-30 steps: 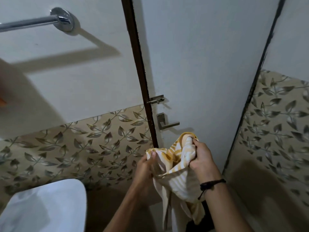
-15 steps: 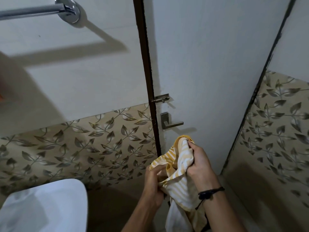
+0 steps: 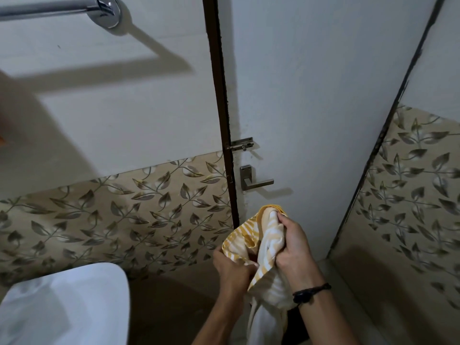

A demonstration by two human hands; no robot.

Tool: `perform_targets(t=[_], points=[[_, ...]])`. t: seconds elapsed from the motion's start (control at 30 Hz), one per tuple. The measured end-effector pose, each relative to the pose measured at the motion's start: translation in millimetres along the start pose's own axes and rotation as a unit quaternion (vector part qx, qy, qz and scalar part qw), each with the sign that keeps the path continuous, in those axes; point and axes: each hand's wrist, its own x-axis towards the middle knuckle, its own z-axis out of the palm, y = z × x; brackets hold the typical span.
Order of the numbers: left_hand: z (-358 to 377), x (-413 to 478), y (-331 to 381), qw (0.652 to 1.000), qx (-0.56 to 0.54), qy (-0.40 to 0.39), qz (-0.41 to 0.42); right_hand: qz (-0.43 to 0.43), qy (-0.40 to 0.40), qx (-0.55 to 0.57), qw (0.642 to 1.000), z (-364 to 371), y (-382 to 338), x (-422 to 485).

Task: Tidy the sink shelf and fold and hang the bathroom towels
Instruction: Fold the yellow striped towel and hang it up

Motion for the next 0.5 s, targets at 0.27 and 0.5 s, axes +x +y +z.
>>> perform_targets(t=[0.27, 0.5], points=[[-43.9, -19.2, 7.3, 0.954, 0.155, 0.092, 0.240, -0.031, 0.042, 0.122, 0.991, -15.9, -13.8, 7.3], [-37.8, -41.4, -4.6, 0.952, 0.145, 0.036, 0.268, -0.032, 0.031, 0.135, 0.990, -2.3, 3.4, 4.5]])
